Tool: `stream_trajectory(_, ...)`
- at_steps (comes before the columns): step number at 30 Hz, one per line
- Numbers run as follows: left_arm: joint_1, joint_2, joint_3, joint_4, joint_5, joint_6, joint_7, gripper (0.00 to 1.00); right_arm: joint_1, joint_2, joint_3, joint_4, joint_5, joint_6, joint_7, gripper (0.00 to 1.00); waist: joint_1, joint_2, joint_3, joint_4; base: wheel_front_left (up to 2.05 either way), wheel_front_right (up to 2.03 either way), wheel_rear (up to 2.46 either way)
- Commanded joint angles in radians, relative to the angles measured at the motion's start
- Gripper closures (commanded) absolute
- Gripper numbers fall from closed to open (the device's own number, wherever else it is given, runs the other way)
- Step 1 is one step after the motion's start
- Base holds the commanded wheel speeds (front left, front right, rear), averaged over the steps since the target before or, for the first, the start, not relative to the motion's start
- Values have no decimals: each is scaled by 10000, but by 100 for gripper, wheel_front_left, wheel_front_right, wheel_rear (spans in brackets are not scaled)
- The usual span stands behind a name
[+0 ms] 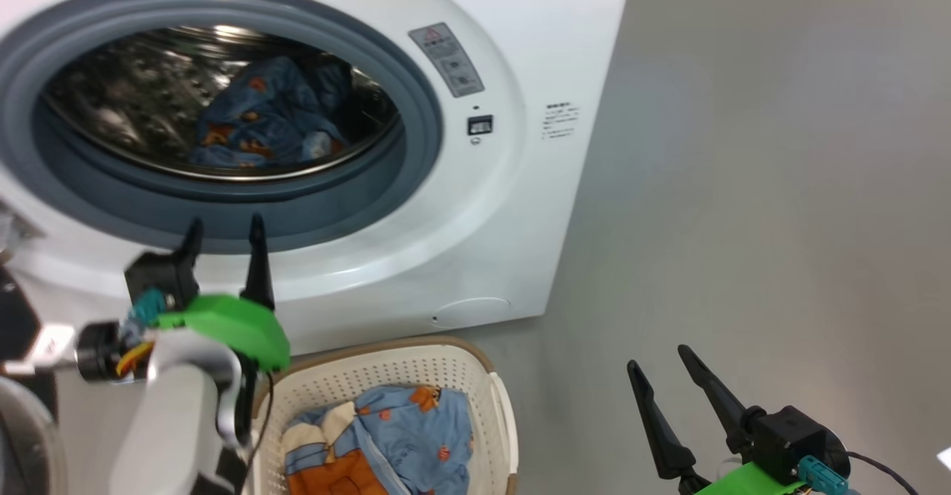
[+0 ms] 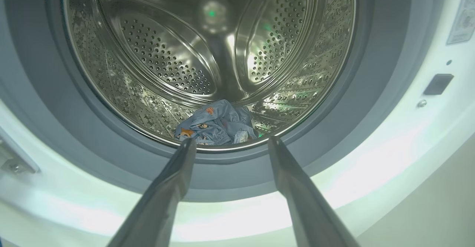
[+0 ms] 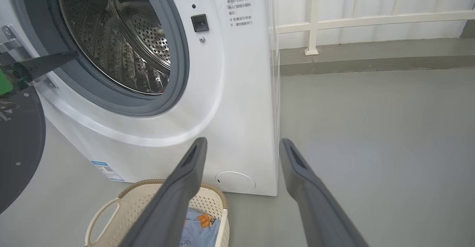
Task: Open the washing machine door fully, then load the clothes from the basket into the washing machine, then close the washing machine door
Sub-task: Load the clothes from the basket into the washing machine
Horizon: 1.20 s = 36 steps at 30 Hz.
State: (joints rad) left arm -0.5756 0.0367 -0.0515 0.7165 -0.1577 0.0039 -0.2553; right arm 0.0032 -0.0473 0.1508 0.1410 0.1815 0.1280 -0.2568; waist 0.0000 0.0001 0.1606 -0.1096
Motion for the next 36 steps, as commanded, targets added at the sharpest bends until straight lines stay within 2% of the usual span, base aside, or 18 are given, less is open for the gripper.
stream_trajectory(1,363,198,179,-545,-157,-1,-64,0,-33,-46,186,-289,-105,27,-49,0,0,-1,-332,388,0,0,0)
stream_trajectory(9,2553,141,-206,-2236,-582,86,-64,0,189,-281,12,-385,-204,27,-49,0,0,-1,-854,757,0,0,0)
stream_trajectory(18,4910,137,-640,-4112,-1228,670,-64,0,724,-498,-168,-402,-150,27,-49,0,0,-1,-1586,1150,0,0,0)
stream_trajectory(25,6070,136,-468,-5250,-1369,953,-64,0,1017,-586,-255,-515,-125,27,-49,0,0,-1,-1885,1413,0,0,0)
stream_trajectory(36,7031,136,-200,-6216,-1098,849,-64,0,1128,-539,-384,-654,-191,27,-49,0,0,-1,-1871,1540,0,0,0)
